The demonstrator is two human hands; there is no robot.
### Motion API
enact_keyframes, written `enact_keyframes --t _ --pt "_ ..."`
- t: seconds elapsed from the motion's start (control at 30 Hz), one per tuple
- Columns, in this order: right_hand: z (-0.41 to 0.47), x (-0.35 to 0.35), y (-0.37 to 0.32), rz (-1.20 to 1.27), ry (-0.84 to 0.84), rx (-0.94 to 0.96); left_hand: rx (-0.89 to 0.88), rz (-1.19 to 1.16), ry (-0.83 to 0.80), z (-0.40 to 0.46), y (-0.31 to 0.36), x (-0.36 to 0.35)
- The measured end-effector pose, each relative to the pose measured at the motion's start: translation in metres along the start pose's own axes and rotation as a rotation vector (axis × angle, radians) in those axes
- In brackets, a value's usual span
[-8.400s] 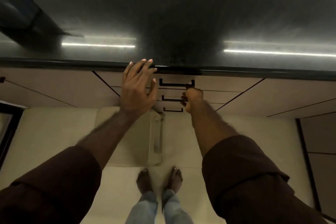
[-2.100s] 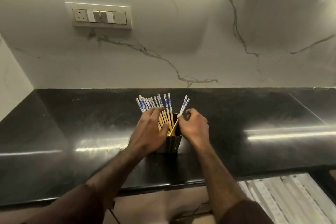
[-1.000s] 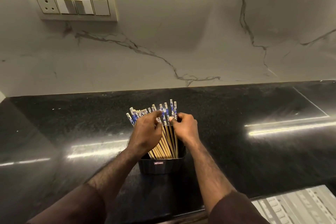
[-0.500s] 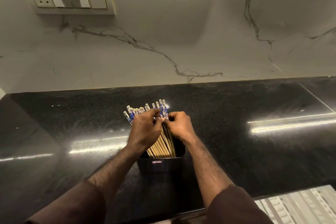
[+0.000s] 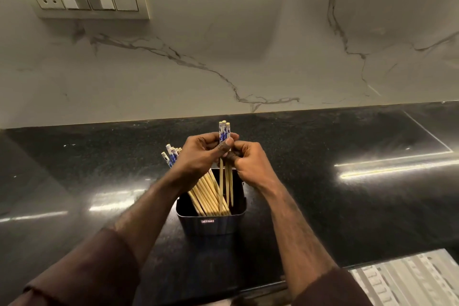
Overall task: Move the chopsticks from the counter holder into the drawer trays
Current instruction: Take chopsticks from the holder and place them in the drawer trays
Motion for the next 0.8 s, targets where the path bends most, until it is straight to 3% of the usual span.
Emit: enact_keyframes --t 0.2,0.53,0.8 --pt "-0.004 0.008 -0.011 0.19 -0.085 -0.027 -0.038 -0.041 -0.016 0.004 0.03 -0.004" --pt "-0.031 0.02 0.004 0.381 -0.429 -0.25 0.031 -0.328 0.19 0.013 0.074 0.005" --pt "-0.056 0.026 -0.006 0.366 -0.406 -0.274 0.18 -0.349 0.152 -0.02 0.06 -0.009"
Point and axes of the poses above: each hand's wrist, its own z-axis towards the middle knuckle, its own x-axis out of the back of the hand, y = z × x, the point moved 3 cm from there along z, towards the middle knuckle, and after that the axes turned 10 degrees about y, right-handed, at the moved point
